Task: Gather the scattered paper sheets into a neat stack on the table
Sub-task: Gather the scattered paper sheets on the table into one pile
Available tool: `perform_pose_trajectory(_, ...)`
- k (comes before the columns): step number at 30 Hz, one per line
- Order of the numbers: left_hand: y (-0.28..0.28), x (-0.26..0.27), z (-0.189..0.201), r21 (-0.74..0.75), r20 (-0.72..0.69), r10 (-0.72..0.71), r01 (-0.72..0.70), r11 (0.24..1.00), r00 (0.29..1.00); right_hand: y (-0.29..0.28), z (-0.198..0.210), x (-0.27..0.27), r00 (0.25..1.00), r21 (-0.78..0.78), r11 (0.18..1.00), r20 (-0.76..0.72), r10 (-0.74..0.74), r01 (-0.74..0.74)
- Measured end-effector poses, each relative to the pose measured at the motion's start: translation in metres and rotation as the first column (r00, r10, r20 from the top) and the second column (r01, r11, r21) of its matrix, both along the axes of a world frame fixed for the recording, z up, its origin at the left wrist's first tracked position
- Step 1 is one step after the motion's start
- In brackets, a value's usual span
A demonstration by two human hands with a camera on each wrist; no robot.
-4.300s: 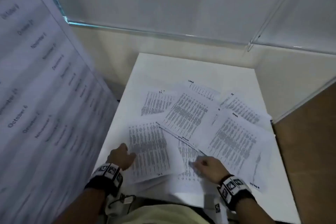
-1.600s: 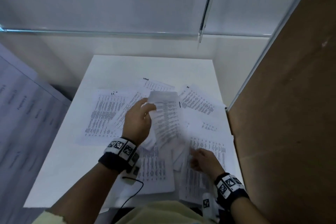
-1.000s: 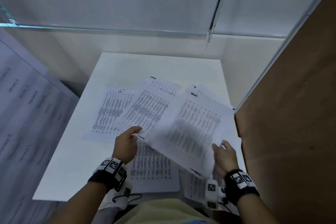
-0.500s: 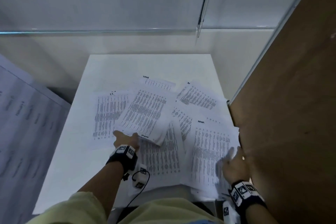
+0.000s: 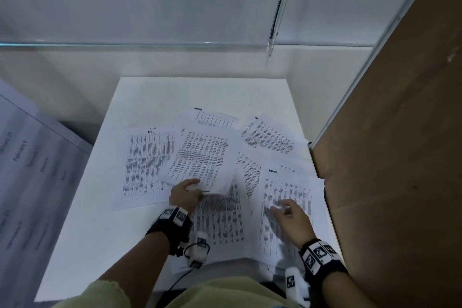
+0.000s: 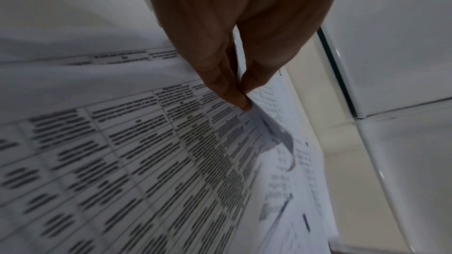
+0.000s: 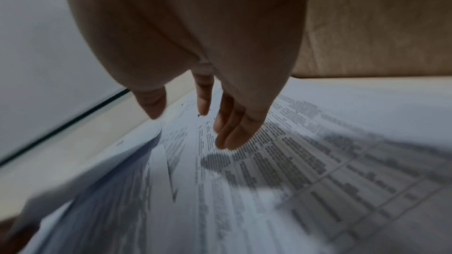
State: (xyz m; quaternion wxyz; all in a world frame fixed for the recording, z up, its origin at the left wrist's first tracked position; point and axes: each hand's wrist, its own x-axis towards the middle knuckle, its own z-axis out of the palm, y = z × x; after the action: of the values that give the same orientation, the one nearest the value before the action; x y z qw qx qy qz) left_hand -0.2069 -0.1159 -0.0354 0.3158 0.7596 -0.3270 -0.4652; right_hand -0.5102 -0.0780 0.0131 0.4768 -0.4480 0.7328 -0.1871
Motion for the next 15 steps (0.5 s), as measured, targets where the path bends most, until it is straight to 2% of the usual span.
perform_pose_trajectory(1, 0.007, -0.003, 0.006, -0.025, -0.034, -0.034, 0.033, 0.999, 0.999, -0.003, 0.001, 0.001, 0.991, 0.043, 0.997, 0.117, -0.061, 0.056)
perform_pose_trajectory(3, 0.022, -0.012, 0.025, -0.059, -0.069, -0.113, 0.109, 0.992, 0.991, -0.009, 0.002, 0.002, 0.900, 0.174, 0.970, 0.372, -0.226, 0.171)
perform_pose_trajectory(5, 0.039, -0.018, 0.034, -0.069, -0.048, -0.234, 0.231, 0.971, 0.971, -0.014, -0.001, 0.002, 0.783, 0.292, 0.927, 0.509, -0.359, 0.235)
perform_pose_trajectory(6, 0.046, -0.021, 0.035, -0.075, -0.051, -0.291, 0.287, 0.955, 0.955, -0.015, -0.004, 0.002, 0.752, 0.331, 0.912, 0.530, -0.393, 0.243)
perform_pose_trajectory(9, 0.058, -0.029, 0.036, -0.108, -0.005, -0.442, 0.439, 0.892, 0.897, -0.016, -0.008, 0.004, 0.722, 0.340, 0.916, 0.577, -0.381, 0.212)
perform_pose_trajectory(11, 0.059, -0.031, 0.041, -0.117, -0.061, -0.524, 0.516, 0.849, 0.849, -0.016, -0.012, 0.005, 0.692, 0.335, 0.902, 0.584, -0.425, 0.271)
perform_pose_trajectory(13, 0.056, -0.031, 0.046, -0.095, -0.173, -0.572, 0.565, 0.820, 0.802, -0.018, -0.020, -0.002, 0.738, 0.282, 0.878, 0.476, -0.478, 0.387)
perform_pose_trajectory(15, 0.051, -0.027, 0.047, -0.041, -0.188, -0.565, 0.568, 0.822, 0.804, -0.018, -0.023, -0.018, 0.838, 0.169, 0.891, 0.305, -0.453, 0.421)
